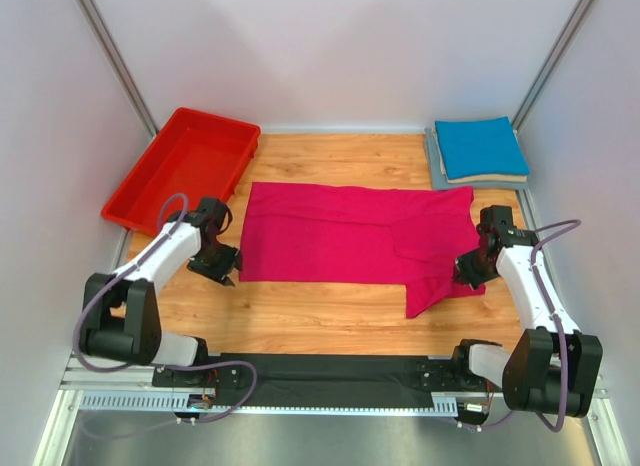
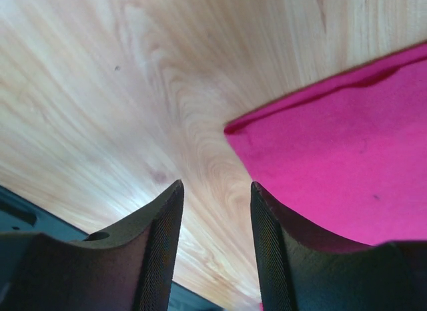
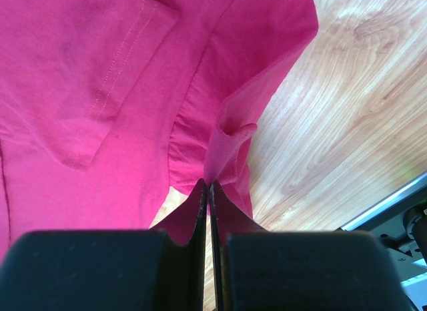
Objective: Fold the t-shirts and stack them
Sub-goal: Fold the tshirt
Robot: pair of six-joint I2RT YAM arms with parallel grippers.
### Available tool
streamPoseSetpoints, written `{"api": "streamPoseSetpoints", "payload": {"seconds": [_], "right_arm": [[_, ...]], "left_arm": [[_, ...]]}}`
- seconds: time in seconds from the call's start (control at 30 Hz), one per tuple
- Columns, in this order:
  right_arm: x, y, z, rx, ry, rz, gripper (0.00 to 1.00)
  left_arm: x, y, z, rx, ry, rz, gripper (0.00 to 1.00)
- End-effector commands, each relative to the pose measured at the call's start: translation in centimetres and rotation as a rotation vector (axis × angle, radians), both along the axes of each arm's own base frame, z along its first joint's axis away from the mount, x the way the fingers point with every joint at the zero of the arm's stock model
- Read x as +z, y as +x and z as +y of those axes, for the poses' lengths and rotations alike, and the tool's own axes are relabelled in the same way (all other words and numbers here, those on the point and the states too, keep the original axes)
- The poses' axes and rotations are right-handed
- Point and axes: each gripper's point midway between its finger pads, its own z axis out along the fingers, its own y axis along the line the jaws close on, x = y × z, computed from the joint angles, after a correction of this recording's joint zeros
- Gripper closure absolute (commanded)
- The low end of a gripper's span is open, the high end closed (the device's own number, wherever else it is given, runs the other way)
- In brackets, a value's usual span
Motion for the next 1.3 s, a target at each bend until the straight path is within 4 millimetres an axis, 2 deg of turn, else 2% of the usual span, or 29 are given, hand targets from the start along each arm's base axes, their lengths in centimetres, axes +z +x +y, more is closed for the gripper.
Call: {"api": "streamPoseSetpoints", "payload": {"seconds": [0.0,0.1,0.23,0.3,0.47,0.63,0.67,0.7,0.77,0.8,1.03,1.27], "right_arm": [[1.6,2.2,0.0,0.022,-0.003,-0.084,1.0],[1.6,2.5,0.1,0.035,-0.001,-0.092,1.0],[1.3,2.8,0.3,0.049,0.011,-0.09,1.0],[1.3,2.9,0.3,0.054,0.012,-0.095,1.0],[1.5,3.2,0.2,0.07,0.005,-0.101,1.0],[1.9,3.3,0.9,0.081,0.04,-0.116,1.0],[1.9,3.4,0.9,0.081,0.04,-0.118,1.0],[2.0,3.4,0.9,0.083,0.039,-0.121,1.0],[2.1,3.6,0.9,0.084,0.037,-0.127,1.0],[2.1,3.7,0.8,0.086,0.036,-0.131,1.0],[2.1,4.0,0.8,0.099,0.032,-0.131,1.0],[1.8,4.3,0.7,0.098,0.031,-0.12,1.0]], "left_arm": [[1.0,-1.2,0.4,0.172,0.004,-0.015,0.48],[1.7,-1.1,0.5,0.275,0.006,-0.055,0.48],[1.5,-1.1,-0.4,0.369,0.003,-0.009,0.47],[1.9,-0.2,-1.2,0.368,0.012,-0.023,0.47],[1.3,0.7,-1.9,0.345,0.047,-0.041,0.47],[-0.4,-0.1,-1.2,0.367,0.075,-0.035,0.47],[-1.2,-0.7,-1.1,0.374,0.076,-0.022,0.47],[-1.5,0.0,-1.3,0.376,0.056,-0.053,0.48],[-2.3,0.1,-1.4,0.398,0.045,-0.059,0.48],[-2.4,0.9,-1.7,0.397,0.033,-0.082,0.48],[-2.1,2.3,-1.7,0.364,0.051,-0.113,0.48],[-2.5,2.1,-1.4,0.351,0.084,-0.079,0.48]]}}
